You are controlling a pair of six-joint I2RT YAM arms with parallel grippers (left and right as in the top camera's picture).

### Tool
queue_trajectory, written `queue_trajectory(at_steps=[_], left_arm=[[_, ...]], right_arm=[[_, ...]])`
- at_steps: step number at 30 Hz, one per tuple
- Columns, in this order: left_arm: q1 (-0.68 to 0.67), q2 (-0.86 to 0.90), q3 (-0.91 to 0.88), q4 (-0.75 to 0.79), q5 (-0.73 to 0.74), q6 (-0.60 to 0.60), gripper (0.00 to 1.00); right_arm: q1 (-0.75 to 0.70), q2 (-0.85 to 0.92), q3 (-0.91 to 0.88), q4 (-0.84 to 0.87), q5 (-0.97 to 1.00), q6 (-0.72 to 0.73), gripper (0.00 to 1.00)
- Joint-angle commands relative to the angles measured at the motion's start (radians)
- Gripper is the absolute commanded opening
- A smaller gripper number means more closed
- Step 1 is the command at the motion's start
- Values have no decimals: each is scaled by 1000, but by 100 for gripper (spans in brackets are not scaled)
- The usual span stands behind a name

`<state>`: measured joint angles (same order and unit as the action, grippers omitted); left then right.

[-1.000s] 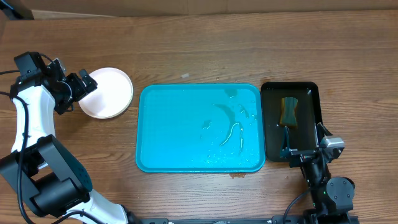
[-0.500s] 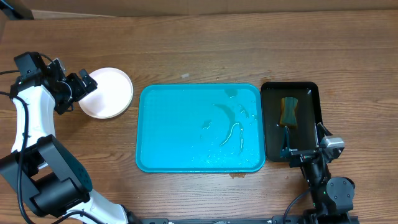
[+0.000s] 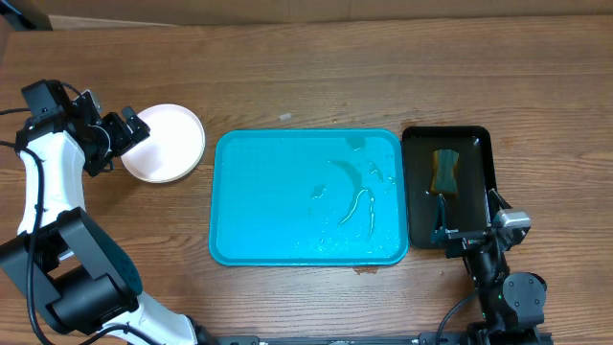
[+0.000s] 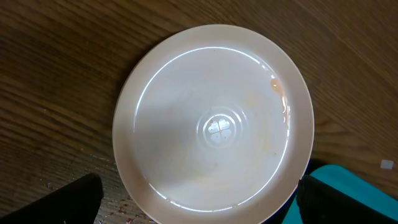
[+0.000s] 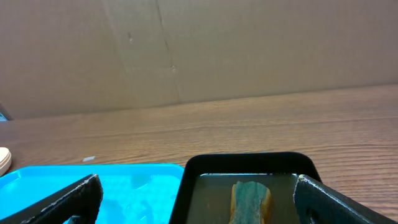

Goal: Clean dirty plates on tray and stack at the side

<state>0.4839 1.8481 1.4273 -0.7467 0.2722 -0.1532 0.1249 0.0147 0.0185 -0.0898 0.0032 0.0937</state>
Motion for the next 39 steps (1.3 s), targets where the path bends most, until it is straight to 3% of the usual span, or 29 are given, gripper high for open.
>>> queue_trajectory(at_steps=[1, 12, 27, 39], left_arm=[[-6, -4, 6, 0, -3, 16, 100], [-46, -42, 5, -1, -22, 16, 100], [-390, -484, 5, -1, -47, 16, 100], [-425, -797, -92, -4, -47, 16, 100]], right_arm=[[-3, -12, -11, 5, -5, 5, 100], [-3, -12, -11, 5, -5, 5, 100], [-3, -12, -11, 5, -5, 5, 100], [-3, -12, -11, 5, -5, 5, 100]])
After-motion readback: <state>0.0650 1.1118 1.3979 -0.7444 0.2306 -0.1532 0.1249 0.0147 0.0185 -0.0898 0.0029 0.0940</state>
